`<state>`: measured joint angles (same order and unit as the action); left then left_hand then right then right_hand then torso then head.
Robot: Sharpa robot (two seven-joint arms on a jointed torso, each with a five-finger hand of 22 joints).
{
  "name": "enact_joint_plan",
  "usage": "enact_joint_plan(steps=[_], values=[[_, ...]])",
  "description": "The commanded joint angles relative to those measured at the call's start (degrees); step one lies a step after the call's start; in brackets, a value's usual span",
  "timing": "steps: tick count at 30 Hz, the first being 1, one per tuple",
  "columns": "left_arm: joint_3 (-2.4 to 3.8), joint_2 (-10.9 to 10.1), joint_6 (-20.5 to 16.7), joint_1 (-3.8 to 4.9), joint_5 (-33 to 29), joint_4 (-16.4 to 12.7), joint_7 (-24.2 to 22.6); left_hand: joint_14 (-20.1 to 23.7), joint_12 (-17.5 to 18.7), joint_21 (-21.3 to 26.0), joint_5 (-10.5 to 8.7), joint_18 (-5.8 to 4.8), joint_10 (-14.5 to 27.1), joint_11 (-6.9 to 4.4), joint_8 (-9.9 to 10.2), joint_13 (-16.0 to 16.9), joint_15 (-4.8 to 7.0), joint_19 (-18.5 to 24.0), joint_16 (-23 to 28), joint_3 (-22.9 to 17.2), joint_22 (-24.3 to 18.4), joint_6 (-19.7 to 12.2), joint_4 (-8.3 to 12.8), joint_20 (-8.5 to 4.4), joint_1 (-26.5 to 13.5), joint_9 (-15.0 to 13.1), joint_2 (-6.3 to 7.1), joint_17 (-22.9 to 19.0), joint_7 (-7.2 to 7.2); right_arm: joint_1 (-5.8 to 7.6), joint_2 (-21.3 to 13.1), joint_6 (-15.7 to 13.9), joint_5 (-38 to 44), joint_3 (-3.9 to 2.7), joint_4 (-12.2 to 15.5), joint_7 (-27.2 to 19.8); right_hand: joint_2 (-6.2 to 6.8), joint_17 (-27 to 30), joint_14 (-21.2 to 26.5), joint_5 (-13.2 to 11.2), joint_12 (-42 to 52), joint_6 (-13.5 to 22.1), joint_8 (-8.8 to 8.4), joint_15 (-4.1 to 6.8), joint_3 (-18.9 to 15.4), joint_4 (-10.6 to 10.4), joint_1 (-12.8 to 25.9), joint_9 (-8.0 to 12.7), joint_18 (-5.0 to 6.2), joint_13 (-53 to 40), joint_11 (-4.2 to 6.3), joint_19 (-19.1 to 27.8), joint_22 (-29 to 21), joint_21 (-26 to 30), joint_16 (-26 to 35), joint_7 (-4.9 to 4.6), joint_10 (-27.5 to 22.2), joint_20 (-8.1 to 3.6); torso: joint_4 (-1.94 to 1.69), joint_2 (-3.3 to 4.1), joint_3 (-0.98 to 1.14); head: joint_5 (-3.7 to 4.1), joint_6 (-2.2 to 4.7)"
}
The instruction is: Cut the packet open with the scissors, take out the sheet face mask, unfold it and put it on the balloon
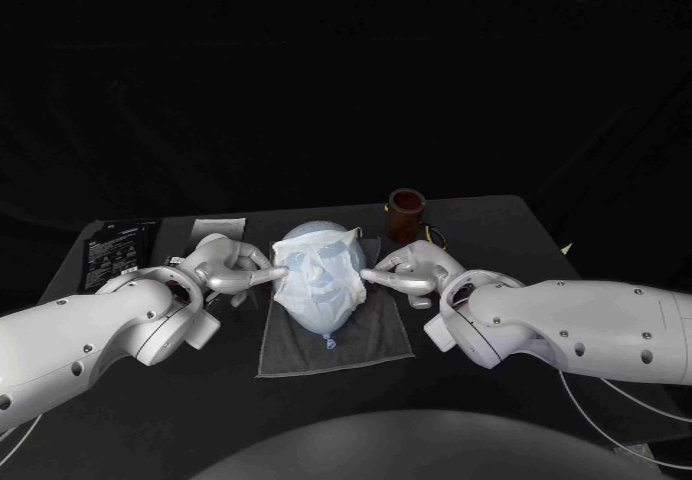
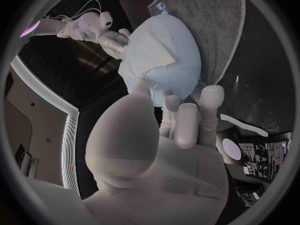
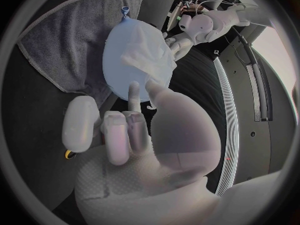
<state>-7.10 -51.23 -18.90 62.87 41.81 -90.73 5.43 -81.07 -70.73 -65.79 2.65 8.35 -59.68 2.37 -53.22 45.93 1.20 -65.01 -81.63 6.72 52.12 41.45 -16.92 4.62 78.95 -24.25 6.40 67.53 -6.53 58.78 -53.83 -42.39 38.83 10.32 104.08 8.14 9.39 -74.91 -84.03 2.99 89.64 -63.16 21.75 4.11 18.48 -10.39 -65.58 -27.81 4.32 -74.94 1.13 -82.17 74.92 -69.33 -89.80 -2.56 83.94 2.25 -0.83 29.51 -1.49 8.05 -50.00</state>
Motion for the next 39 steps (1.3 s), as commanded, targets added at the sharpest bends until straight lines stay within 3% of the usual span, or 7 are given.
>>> enact_joint_plan(steps=[1,12,20,24,35,36,39], values=[[0.00,0.1,0.5,0.01,-0.2,-0.2,0.2,-0.1,-0.3,-0.1,0.10,-0.13,-0.4,-0.14,-0.4,0.0,0.00,0.1,-0.2,0.3,0.0,-0.2,0.1,0.08,-0.1,-0.1,-0.57,0.0,0.32,0.03,0.1,0.4,2.6,-0.05,0.0,0.7,0.87,-15.1,-6.0,-0.2,0.4,-0.7,0.51,0.56,-1.5,-1.0,0.7,-0.2,-0.20,-15.1,0.49,0.0,9.5,-0.2,-0.2,0.10,6.1,-0.52,0.02,-0.14,0.00,0.01,0.00],[0.00,0.1,0.6,0.01,-0.2,-0.3,0.3,-0.1,-0.3,-0.1,0.10,-0.13,-0.4,-0.14,-0.4,0.0,0.00,0.1,-0.2,0.3,0.0,-0.2,0.1,0.08,-0.1,-0.1,-0.57,0.0,0.32,0.04,1.6,0.6,3.8,-0.09,-1.2,2.9,1.33,-15.1,-6.0,-0.2,0.4,-1.2,2.51,1.12,-6.8,-5.4,1.0,-1.7,-0.18,-15.1,1.11,0.0,9.5,0.0,-0.2,0.79,6.1,-1.02,0.01,-0.03,-0.01,-0.04,0.00],[0.00,0.1,0.7,0.02,-0.2,-0.4,0.4,-0.1,-0.3,-0.1,0.10,-0.13,-0.4,-0.14,-0.4,0.0,0.00,0.1,-0.2,0.3,0.0,-0.2,0.1,0.08,-0.1,-0.1,-0.57,0.0,0.32,0.29,3.0,0.8,4.8,-0.16,-3.1,4.4,1.19,-15.1,-6.0,-0.2,0.4,-1.2,2.96,1.18,-7.9,-6.0,0.5,-2.0,-0.13,-15.1,1.18,0.1,9.4,0.2,-0.2,0.88,6.1,-1.08,-0.15,-0.04,-0.01,0.00,0.00],[0.01,0.0,0.7,0.03,-0.2,-0.4,0.5,-0.1,-0.4,-0.2,0.10,-0.15,-0.4,-0.15,-0.4,0.1,0.01,0.0,-0.1,0.4,0.1,-0.2,0.1,0.07,-0.1,-0.1,-0.62,-0.1,0.33,0.38,3.7,0.7,5.1,-0.17,-3.5,4.9,1.21,-15.1,-6.0,-0.2,0.4,-0.7,3.05,1.17,-8.8,-6.1,0.1,-2.2,-0.04,-15.1,1.13,0.3,9.3,0.8,-0.2,0.78,6.1,-1.09,-0.03,-0.06,-0.02,-0.08,0.00],[0.01,-0.1,0.6,0.06,-0.2,-0.6,0.7,-0.1,-0.3,-0.2,0.10,-0.15,-0.3,-0.15,-0.4,0.0,0.01,0.0,-0.2,0.5,0.1,-0.2,0.1,0.07,-0.1,-0.1,-0.64,-0.1,0.33,0.47,4.5,-1.5,6.2,-0.17,-2.8,5.3,-0.21,-15.1,-6.0,-0.2,0.4,6.9,-0.66,-0.99,-14.5,-5.8,-4.5,-1.1,0.16,-15.1,-1.48,1.2,8.8,2.6,-0.2,-2.26,6.1,0.49,-0.01,-0.06,-0.01,-0.08,0.00],[0.02,-0.1,0.7,0.07,-0.2,-0.6,0.7,-0.1,-0.3,-0.2,0.10,-0.15,-0.3,-0.15,-0.4,0.0,0.01,0.0,-0.2,0.5,0.1,-0.2,0.1,0.07,-0.1,-0.1,-0.64,-0.1,0.33,0.48,4.6,-1.8,6.4,-0.18,-2.6,5.4,-1.25,-15.1,-6.0,-0.1,0.4,7.6,-1.57,-1.45,-15.0,-5.4,-6.8,-0.8,0.19,-15.1,-1.99,1.2,8.8,2.6,-0.2,-2.79,6.1,0.98,-0.01,-0.05,-0.02,-0.07,0.00],[0.02,-0.1,0.7,0.07,-0.2,-0.7,0.7,-0.1,-0.3,-0.2,0.10,-0.15,-0.3,-0.15,-0.4,0.0,0.01,0.0,-0.2,0.5,0.1,-0.2,0.1,0.07,-0.1,-0.1,-0.64,-0.1,0.33,0.53,4.7,-2.6,6.8,-0.18,-2.4,5.5,-2.64,-15.1,-6.0,0.2,0.4,7.7,-2.29,-1.66,-14.6,-4.4,-9.5,-0.4,0.23,-15.1,-2.20,1.2,8.9,2.6,-0.2,-3.02,6.1,1.30,-0.01,-0.10,0.01,-0.08,0.00]])
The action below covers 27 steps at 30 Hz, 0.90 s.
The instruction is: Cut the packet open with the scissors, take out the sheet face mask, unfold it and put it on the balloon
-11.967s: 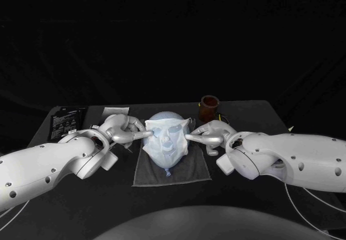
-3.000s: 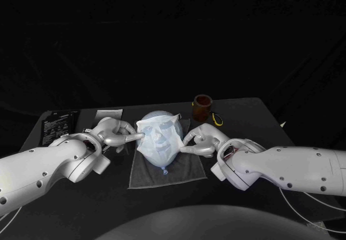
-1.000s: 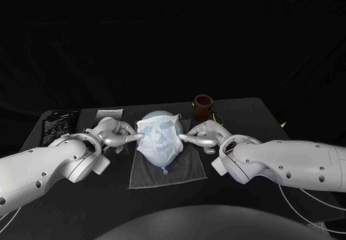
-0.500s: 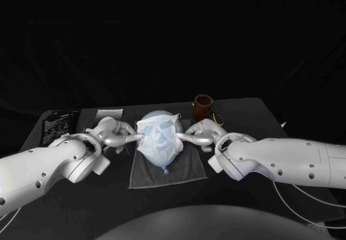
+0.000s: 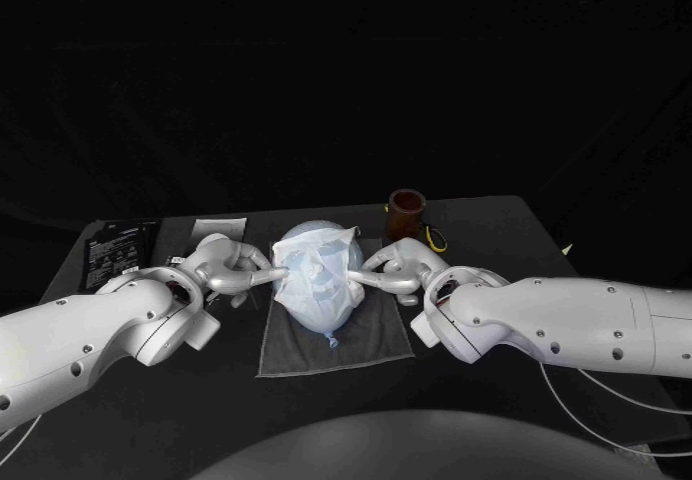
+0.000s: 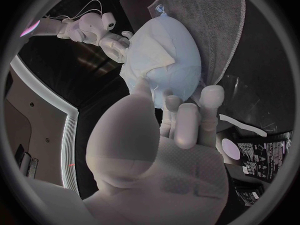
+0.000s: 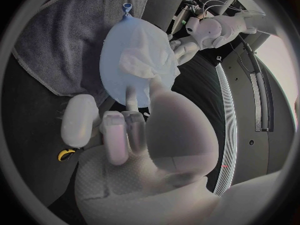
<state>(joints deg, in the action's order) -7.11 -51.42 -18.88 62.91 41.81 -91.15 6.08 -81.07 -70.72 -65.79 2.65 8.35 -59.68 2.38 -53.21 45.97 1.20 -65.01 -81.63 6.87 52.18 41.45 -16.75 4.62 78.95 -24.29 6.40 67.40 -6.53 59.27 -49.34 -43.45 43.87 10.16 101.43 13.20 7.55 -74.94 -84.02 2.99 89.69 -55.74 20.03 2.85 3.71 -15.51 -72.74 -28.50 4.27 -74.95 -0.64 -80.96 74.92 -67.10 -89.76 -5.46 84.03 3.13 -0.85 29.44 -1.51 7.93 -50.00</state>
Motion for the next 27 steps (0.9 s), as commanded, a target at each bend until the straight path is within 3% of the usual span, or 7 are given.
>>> enact_joint_plan(steps=[1,6,11,17,22,25,27], values=[[0.03,0.1,0.7,0.04,-0.2,-0.2,0.1,-0.1,-0.4,-0.2,0.10,-0.15,-0.3,-0.15,-0.4,0.0,0.01,0.0,-0.2,0.3,0.0,-0.2,-0.1,0.07,-0.1,-0.1,-0.64,0.1,0.33,0.08,0.3,-1.8,1.9,-0.03,0.3,0.5,-1.07,-15.1,-6.0,0.3,0.3,0.3,-0.75,-0.45,0.3,0.9,-2.9,0.4,0.28,-15.0,-0.50,-0.1,8.9,0.3,-0.2,-0.19,6.0,0.49,0.00,-0.03,0.01,0.05,0.00],[0.04,0.1,0.7,0.05,-0.2,-0.3,0.2,-0.1,-0.4,-0.2,0.10,-0.15,-0.3,-0.15,-0.4,0.0,0.01,0.0,-0.2,0.3,0.0,-0.2,-0.1,0.07,-0.1,-0.1,-0.64,0.1,0.33,0.30,0.8,-3.5,2.7,-0.04,0.6,0.6,-3.28,-15.1,-6.0,3.4,0.3,-0.7,-2.22,-0.39,4.1,3.6,-8.2,1.5,0.27,-15.0,-0.38,-0.2,9.0,-0.1,-0.2,-0.03,6.0,0.64,0.00,-0.01,0.00,0.10,0.00],[0.04,0.1,0.8,0.07,-0.2,-0.3,0.3,-0.1,-0.4,-0.2,0.10,-0.16,-0.4,-0.16,-0.4,0.1,0.01,0.0,-0.2,0.4,0.1,-0.2,-0.1,0.06,-0.1,-0.1,-0.66,0.1,0.33,0.55,1.2,-5.2,3.0,-0.04,0.6,0.4,-4.49,-15.1,-6.0,3.2,0.3,-3.8,-2.80,0.40,10.9,6.8,-10.9,2.3,0.09,-15.0,0.55,-0.8,9.3,-1.3,-0.2,0.96,6.0,0.00,0.01,-0.01,-0.03,0.08,0.00],[0.05,0.1,0.8,0.09,-0.2,-0.3,0.4,-0.1,-0.4,-0.2,0.10,-0.16,-0.4,-0.16,-0.4,0.1,0.01,0.0,-0.2,0.4,0.1,-0.2,-0.1,0.06,-0.1,-0.1,-0.66,0.1,0.33,0.77,1.5,-7.5,3.1,-0.05,0.6,-0.4,-3.44,-15.1,-6.0,1.7,0.3,-6.1,-2.78,1.01,18.7,10.7,-8.1,1.8,-0.05,-15.0,1.29,-1.1,9.5,-2.0,-0.2,1.75,6.0,-0.64,-0.02,-0.03,-0.01,0.07,0.00],[0.05,0.1,0.9,0.11,-0.2,-0.4,0.5,-0.1,-0.4,-0.2,0.10,-0.16,-0.4,-0.16,-0.4,0.1,0.01,0.0,-0.2,0.4,0.1,-0.2,-0.1,0.06,-0.1,-0.1,-0.66,0.1,0.33,0.96,1.6,-9.3,3.1,-0.10,0.9,-1.8,-1.87,-15.1,-6.0,0.7,0.3,-7.2,-2.00,1.31,26.5,14.8,-3.0,0.3,-0.16,-15.0,1.55,-1.3,9.6,-2.5,-0.2,2.07,6.0,-0.95,0.02,-0.05,0.00,0.11,0.00],[0.06,0.1,0.9,0.12,-0.2,-0.4,0.5,-0.1,-0.5,-0.3,0.10,-0.17,-0.4,-0.16,-0.4,0.1,0.02,0.0,-0.2,0.5,0.2,-0.2,-0.1,0.06,-0.1,-0.1,-0.70,0.1,0.34,1.02,1.6,-9.6,3.1,-0.12,1.1,-1.9,-1.29,-15.1,-6.0,0.2,0.3,-7.2,-1.89,1.34,27.5,15.5,-1.9,0.0,-0.13,-15.0,1.60,-1.3,9.6,-2.4,-0.2,2.17,6.0,-0.96,0.04,-0.04,0.00,0.13,0.00],[0.06,0.1,1.0,0.12,-0.2,-0.4,0.6,-0.1,-0.5,-0.3,0.10,-0.17,-0.4,-0.16,-0.4,0.1,0.02,0.0,-0.2,0.5,0.2,-0.2,-0.1,0.06,-0.1,-0.1,-0.70,0.1,0.34,1.07,1.6,-9.6,3.1,-0.14,1.2,-1.9,-0.14,-15.1,-6.0,0.4,0.3,-7.1,-1.91,1.46,27.1,15.4,0.3,-0.2,-0.08,-15.0,1.82,-1.2,9.5,-2.2,-0.2,2.46,6.0,-1.03,0.04,-0.02,-0.04,0.13,0.00]])
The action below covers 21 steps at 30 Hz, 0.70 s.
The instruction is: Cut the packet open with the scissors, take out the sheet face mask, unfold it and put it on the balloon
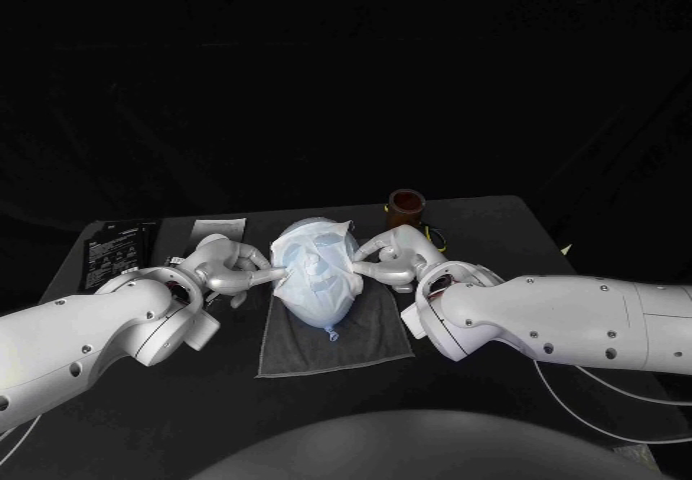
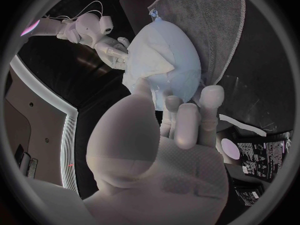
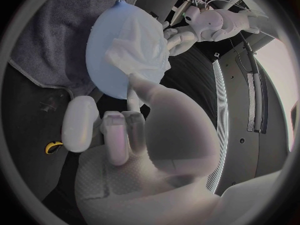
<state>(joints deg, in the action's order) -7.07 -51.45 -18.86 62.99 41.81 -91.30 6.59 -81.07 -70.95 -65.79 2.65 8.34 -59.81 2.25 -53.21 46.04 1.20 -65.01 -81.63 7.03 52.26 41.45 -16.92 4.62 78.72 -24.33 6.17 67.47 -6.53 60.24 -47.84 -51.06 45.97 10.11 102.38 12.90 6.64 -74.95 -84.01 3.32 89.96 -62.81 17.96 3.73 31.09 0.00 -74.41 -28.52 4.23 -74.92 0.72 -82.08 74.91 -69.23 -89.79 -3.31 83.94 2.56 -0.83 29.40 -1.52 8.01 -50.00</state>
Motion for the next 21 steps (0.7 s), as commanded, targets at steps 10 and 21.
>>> enact_joint_plan(steps=[10,21], values=[[0.03,0.1,1.0,0.06,-0.2,-0.2,0.2,-0.1,-0.2,-0.3,0.10,-0.17,-0.3,-0.03,-0.4,0.1,0.02,0.0,-0.2,0.3,0.1,-0.2,0.1,0.06,0.1,-0.1,-0.47,0.1,0.34,0.24,0.2,-0.1,1.4,-0.11,0.1,-0.4,4.34,-15.1,-6.0,0.1,0.0,3.4,-3.03,-0.95,-5.6,-3.5,9.3,1.1,0.26,-15.1,-1.49,0.9,8.9,2.2,-0.2,-2.02,6.1,0.56,-0.02,-0.01,0.02,0.01,0.00],[0.04,0.0,1.1,0.07,-0.2,-0.3,0.3,-0.2,-0.3,-0.3,0.10,-0.18,-0.4,-0.04,-0.4,0.1,0.02,-0.1,-0.2,0.4,0.1,-0.2,0.1,0.05,0.1,-0.1,-0.53,0.1,0.35,0.36,0.2,1.6,5.1,-0.11,-0.6,2.6,4.75,-15.1,-6.0,-0.3,0.0,3.6,-3.64,-1.31,-8.3,-5.0,10.3,1.3,0.44,-15.1,-1.81,1.3,8.7,2.9,-0.2,-2.28,6.1,1.06,0.01,0.03,0.00,0.03,0.00]])
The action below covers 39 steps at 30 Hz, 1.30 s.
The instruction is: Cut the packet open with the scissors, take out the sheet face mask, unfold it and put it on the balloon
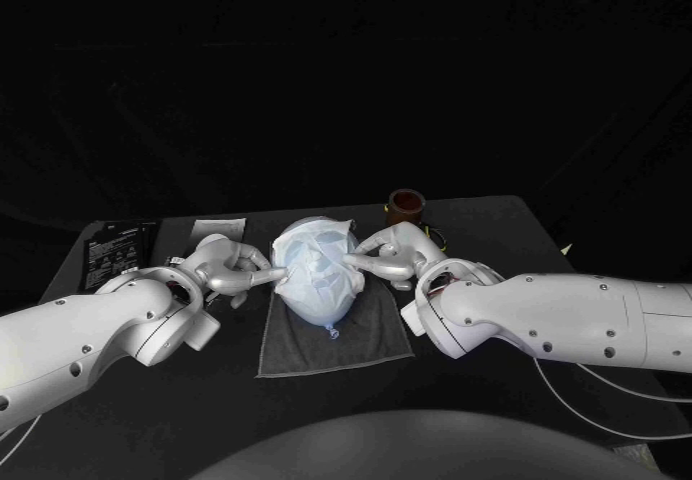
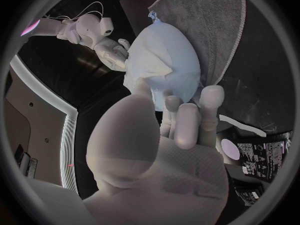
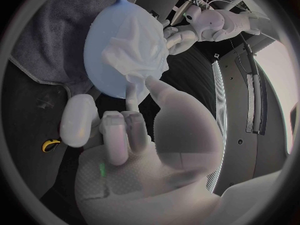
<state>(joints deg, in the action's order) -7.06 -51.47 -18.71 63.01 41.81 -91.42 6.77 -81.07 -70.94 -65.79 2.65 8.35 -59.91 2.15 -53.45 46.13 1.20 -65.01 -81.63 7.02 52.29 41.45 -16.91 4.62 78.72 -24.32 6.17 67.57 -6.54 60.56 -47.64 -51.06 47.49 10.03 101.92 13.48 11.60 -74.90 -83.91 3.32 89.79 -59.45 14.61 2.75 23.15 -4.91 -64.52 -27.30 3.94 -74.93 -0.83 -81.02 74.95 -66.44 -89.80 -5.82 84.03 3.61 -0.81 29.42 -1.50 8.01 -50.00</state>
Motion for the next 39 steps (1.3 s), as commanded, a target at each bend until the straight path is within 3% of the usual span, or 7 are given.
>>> enact_joint_plan(steps=[1,8,26,39], values=[[0.03,0.0,1.0,0.05,-0.2,-0.2,0.1,-0.2,-0.3,-0.3,0.10,-0.18,-0.3,0.06,-0.2,0.0,0.02,-0.1,-0.2,0.4,0.1,-0.2,0.1,0.05,0.1,-0.1,-0.53,0.0,0.35,0.05,-0.1,1.8,4.5,-0.03,-0.2,2.6,-0.68,-15.1,-6.1,-0.4,0.2,-0.3,-0.05,-0.25,-0.4,0.0,-0.1,-0.1,0.74,-15.1,-0.12,0.2,8.7,0.1,-0.2,0.42,6.0,0.02,-0.02,0.01,-0.02,0.04,0.00],[0.03,-0.1,1.0,0.07,-0.2,-0.3,0.2,-0.1,-0.3,-0.3,0.10,-0.19,-0.3,0.05,-0.2,0.1,0.03,-0.1,-0.2,0.4,0.1,-0.1,0.1,0.05,0.0,-0.1,-0.59,-0.1,0.36,0.07,-1.0,2.5,8.4,-0.03,0.0,4.9,-2.63,-15.1,-6.1,-0.5,0.2,-1.7,0.51,0.25,0.0,0.5,-2.6,-0.4,0.69,-15.1,0.53,0.0,8.8,-0.5,-0.2,1.17,6.0,-0.24,-0.03,-0.01,-0.07,-0.02,0.00],[0.04,-0.2,0.8,0.08,-0.2,-0.1,0.4,-0.1,-0.4,-0.2,0.10,-0.17,-0.3,0.04,-0.2,0.1,0.04,0.0,-0.2,0.5,0.0,-0.1,0.0,0.04,0.0,-0.1,-0.73,-0.1,0.36,-0.01,-5.2,2.1,4.7,-0.02,3.9,0.9,-1.71,-15.1,-6.1,-0.4,0.2,-1.3,-0.19,0.16,-3.3,-2.0,-0.5,-0.3,0.75,-15.1,0.30,0.2,8.7,0.2,-0.2,0.83,6.0,-0.34,0.02,0.03,0.03,-0.19,0.00],[0.04,-0.2,0.9,0.08,-0.6,0.0,0.4,-0.1,-0.4,-0.2,0.10,-0.15,-0.2,0.02,-0.2,0.0,0.06,0.0,-0.1,0.5,0.0,-0.1,0.0,0.02,-0.3,-0.1,-1.36,-0.2,0.38,-0.20,-6.6,3.1,3.4,-0.01,3.8,0.3,-2.94,-15.1,-6.1,-0.4,0.2,0.7,-1.84,-0.43,-4.2,-2.4,-2.9,0.3,0.72,-15.1,-0.43,0.3,8.7,0.2,-0.2,-0.02,6.0,0.10,-0.06,0.02,0.02,0.22,0.00]])
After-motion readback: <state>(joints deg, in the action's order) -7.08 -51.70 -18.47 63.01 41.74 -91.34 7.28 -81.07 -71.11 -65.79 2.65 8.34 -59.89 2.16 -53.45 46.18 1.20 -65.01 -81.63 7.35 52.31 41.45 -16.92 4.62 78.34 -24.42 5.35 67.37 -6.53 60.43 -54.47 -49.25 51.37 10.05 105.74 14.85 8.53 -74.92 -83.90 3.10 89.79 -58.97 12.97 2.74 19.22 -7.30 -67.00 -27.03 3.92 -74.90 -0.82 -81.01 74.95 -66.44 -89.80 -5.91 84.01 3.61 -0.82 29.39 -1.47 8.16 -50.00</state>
